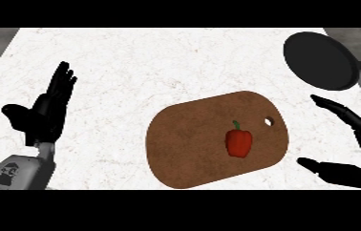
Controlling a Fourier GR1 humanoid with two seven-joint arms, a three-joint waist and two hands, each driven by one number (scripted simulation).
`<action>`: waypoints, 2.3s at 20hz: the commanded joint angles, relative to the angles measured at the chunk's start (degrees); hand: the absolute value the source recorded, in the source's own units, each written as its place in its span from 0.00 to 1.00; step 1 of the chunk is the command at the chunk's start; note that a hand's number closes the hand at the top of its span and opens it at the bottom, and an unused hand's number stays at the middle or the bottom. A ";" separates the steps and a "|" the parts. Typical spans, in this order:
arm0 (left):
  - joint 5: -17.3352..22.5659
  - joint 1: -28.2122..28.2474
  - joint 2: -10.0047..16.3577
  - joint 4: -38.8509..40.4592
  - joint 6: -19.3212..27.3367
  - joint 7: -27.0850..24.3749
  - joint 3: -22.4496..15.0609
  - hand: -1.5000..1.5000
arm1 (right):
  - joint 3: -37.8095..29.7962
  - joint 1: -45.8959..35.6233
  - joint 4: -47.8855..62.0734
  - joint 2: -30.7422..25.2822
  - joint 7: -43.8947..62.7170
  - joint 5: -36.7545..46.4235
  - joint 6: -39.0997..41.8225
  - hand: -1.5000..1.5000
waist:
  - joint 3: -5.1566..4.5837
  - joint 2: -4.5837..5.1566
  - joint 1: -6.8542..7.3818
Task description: Pick the bell pepper from the cutting board and place it in the pan
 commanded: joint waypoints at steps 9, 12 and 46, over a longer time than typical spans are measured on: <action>-1.66 -0.62 -2.29 2.08 -1.22 -1.83 -0.16 0.50 | -8.82 -5.95 -19.78 -22.21 32.24 -8.28 17.00 0.00 | -0.13 0.31 1.83; -1.13 -2.62 -1.47 2.93 -4.09 -0.41 1.27 0.50 | -8.83 -10.32 -22.44 -22.22 36.78 -8.76 18.30 0.00 | -0.05 0.36 1.88; -7.99 -0.48 -5.98 -3.91 -8.02 5.27 7.19 0.50 | 13.61 -27.28 -9.88 4.62 57.60 10.04 28.66 0.00 | 0.04 0.32 2.31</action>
